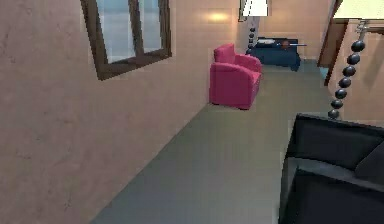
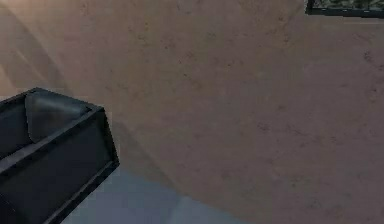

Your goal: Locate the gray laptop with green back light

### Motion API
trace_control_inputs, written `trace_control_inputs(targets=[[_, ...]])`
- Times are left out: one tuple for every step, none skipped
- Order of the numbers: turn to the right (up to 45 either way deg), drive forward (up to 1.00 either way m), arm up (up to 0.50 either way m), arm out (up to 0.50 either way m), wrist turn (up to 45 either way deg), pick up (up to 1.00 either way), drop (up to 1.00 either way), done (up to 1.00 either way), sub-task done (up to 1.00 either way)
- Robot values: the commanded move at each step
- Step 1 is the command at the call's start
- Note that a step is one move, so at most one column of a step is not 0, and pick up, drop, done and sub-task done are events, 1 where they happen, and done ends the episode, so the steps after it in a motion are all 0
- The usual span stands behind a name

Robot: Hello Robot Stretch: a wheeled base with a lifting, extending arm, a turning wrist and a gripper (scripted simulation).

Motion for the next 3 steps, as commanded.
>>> trace_control_inputs(targets=[[0.0,1.00,0.00,0.00,0.0,0.00,0.00,0.00,0.00],[45.0,0.00,0.00,0.00,0.0,0.00,0.00,0.00,0.00],[45.0,0.00,0.00,0.00,0.0,0.00,0.00,0.00,0.00]])
